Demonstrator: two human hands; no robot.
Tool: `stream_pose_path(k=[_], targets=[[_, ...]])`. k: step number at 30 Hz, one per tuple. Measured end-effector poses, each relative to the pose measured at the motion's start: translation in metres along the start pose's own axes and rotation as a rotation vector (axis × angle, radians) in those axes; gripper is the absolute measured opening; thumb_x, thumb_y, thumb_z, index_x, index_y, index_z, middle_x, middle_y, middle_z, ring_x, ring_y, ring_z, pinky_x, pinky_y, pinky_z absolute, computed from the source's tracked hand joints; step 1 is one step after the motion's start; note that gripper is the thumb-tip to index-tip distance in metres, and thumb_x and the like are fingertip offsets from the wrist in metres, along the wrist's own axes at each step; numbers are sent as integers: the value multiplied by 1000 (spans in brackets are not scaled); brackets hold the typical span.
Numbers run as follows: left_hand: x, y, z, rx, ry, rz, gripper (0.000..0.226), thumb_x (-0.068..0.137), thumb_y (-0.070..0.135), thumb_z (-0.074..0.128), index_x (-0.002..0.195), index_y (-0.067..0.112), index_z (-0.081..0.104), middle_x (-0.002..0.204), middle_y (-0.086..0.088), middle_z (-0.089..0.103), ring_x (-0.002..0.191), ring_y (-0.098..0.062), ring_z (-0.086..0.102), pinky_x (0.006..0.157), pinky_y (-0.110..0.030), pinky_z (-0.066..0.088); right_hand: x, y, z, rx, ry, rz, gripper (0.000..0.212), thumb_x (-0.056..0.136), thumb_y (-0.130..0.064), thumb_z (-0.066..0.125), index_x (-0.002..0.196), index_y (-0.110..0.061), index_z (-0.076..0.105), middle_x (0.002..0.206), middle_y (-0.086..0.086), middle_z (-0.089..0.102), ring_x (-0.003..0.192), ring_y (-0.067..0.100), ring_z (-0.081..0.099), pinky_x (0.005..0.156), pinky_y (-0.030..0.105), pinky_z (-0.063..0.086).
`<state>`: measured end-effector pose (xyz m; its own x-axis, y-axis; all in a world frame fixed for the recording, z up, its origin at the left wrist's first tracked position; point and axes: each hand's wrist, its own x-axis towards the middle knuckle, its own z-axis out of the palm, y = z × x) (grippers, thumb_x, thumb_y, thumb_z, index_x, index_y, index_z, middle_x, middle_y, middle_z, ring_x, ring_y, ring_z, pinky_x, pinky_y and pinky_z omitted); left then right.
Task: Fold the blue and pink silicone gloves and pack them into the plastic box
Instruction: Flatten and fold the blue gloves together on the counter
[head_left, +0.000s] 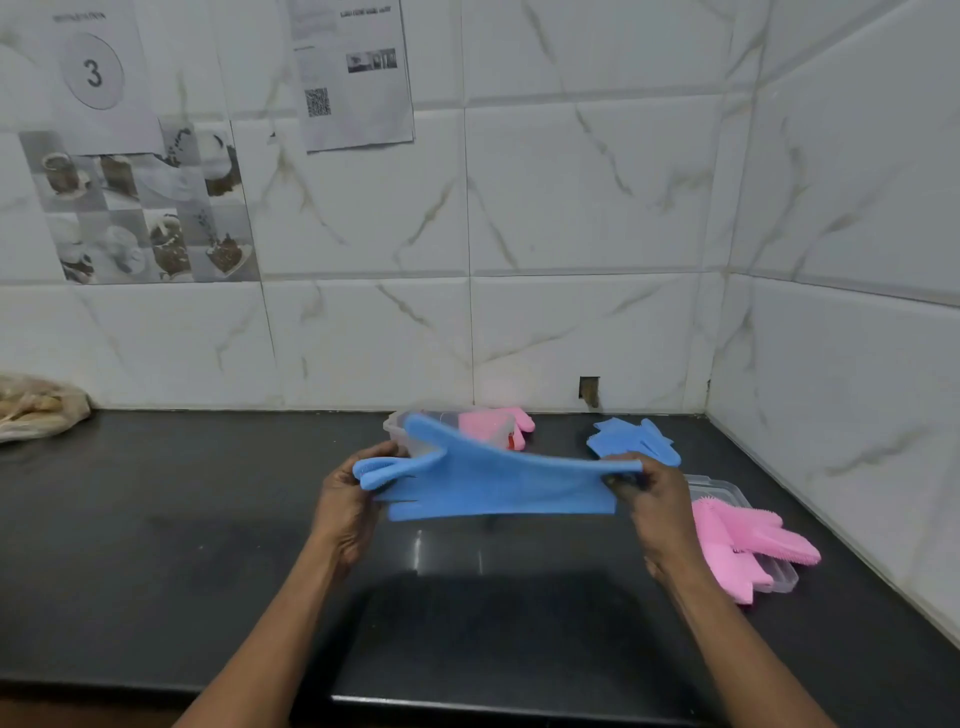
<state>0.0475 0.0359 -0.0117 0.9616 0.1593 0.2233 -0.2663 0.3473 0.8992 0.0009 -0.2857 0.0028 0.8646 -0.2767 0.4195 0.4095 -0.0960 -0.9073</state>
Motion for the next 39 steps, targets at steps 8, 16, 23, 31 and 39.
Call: stream_pose_path(k=[8,16,23,31,39], targets=[[-10,-8,-4,-100,-119,49,25,84,-10,39,98,0,58,128,-16,58,110,-30,60,83,-38,58,-8,25,0,164,145,-33,54,74,25,43,55,-23,61,128,-7,60,124,22,55,105,53,41],[-16,5,-5,-101,-239,16,54,76,-25,37,53,17,61,118,-13,67,97,-28,70,74,-40,60,-5,21,-8,252,94,-70,30,81,-4,55,56,-21,55,123,-6,68,121,15,58,97,42,43],[2,16,4,140,61,-385,29,91,-7,42,108,-5,66,103,-23,68,85,-32,68,64,-36,61,8,12,-7,-46,103,371,28,83,2,67,103,-16,63,96,-3,63,89,22,64,66,36,56],[-16,2,-20,374,112,-689,19,93,-6,46,100,3,61,95,-20,66,65,-27,66,45,-34,57,-11,42,-2,-287,25,568,32,76,8,73,92,28,55,80,29,64,72,36,66,66,46,53],[-17,0,-23,513,160,-654,15,90,6,51,89,0,65,60,-13,70,43,-22,67,41,-28,53,-13,49,6,-450,48,497,15,83,-7,71,91,5,68,99,22,70,86,33,68,82,53,56]])
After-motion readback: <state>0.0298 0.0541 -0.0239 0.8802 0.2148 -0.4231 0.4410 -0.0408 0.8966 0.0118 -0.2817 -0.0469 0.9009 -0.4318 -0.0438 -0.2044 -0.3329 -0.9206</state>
